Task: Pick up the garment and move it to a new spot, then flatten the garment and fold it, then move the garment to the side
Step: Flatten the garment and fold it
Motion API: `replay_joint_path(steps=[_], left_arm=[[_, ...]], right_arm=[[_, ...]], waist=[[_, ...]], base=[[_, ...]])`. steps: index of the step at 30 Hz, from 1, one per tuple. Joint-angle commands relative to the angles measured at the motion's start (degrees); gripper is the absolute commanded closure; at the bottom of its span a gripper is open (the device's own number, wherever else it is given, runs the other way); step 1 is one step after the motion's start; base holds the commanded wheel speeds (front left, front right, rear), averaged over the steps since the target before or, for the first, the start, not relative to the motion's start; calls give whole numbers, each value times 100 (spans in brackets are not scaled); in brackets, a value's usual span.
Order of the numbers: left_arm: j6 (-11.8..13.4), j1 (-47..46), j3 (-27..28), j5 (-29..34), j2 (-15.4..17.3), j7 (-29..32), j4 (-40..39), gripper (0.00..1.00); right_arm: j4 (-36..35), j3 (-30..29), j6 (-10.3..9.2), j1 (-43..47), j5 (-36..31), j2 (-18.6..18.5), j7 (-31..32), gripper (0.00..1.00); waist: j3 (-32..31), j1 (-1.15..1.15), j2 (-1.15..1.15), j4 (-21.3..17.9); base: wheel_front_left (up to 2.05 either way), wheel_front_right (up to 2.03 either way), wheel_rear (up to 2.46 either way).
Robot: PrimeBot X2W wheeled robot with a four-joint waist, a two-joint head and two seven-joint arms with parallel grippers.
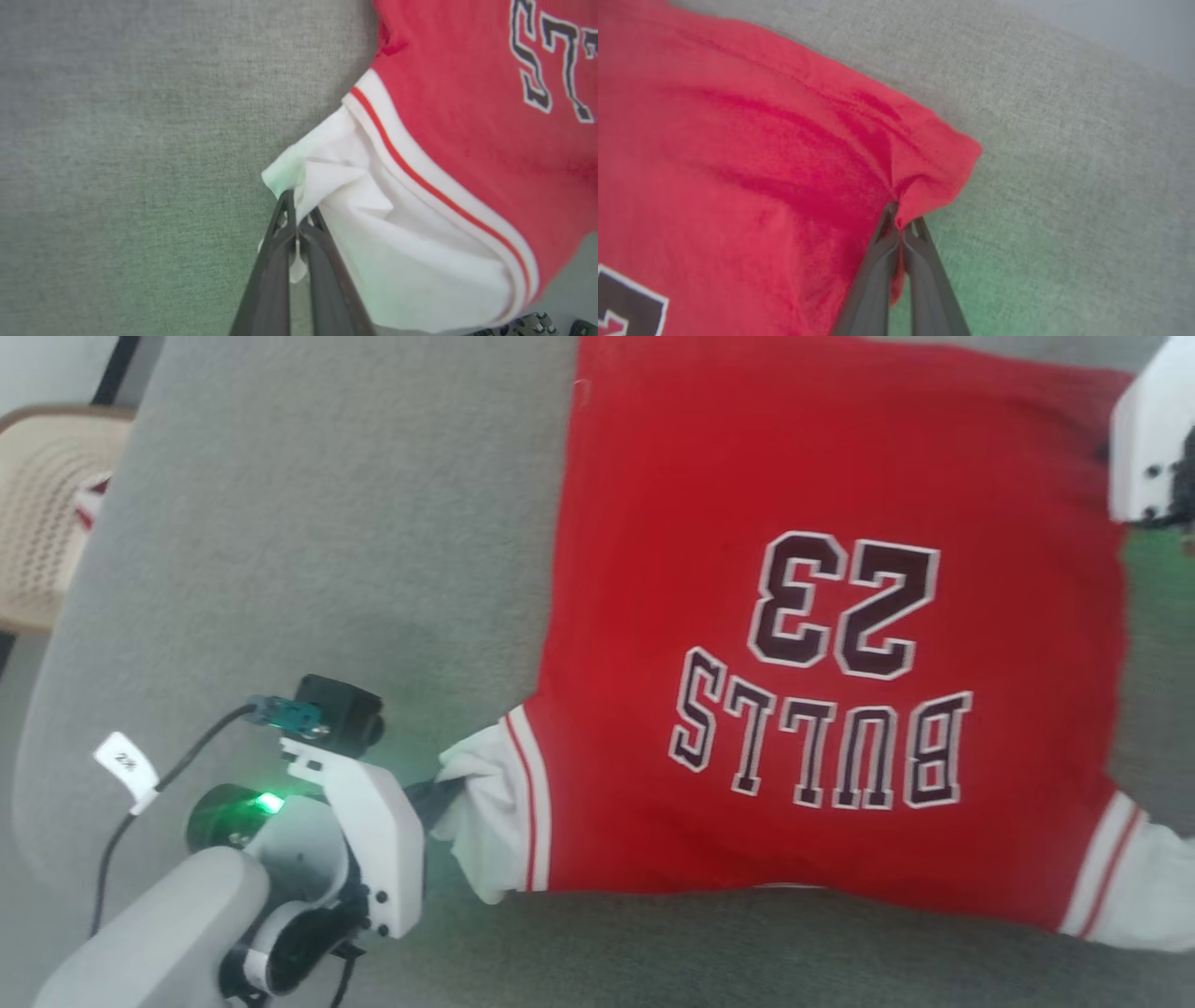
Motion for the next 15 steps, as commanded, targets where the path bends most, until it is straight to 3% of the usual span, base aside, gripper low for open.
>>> replay_joint_path(steps=[1, 5, 9, 15], left_arm=[[44, 81, 50, -19, 64, -19, -6, 100], [128, 166, 111, -56, 239, 38, -80, 100], [241, 324, 195, -121, 436, 86, -196, 100], [398, 538, 269, -208, 630, 122, -366, 100]], right_arm=[[-203, 115, -8, 214, 143, -13, -1, 100], [-1119, 400, -8, 631, 617, -191, -69, 100], [-2451, 614, -8, 1412, 1206, -594, -14, 100], [-3886, 286, -7, 2732, 1612, -1040, 44, 100]], waist=[[-250, 0, 0, -269], [-511, 0, 0, -587], [-797, 0, 0, -940], [-1039, 0, 0, -1271]], base=[[0, 0, 0], [0, 0, 0], [0, 0, 0], [0, 0, 0]])
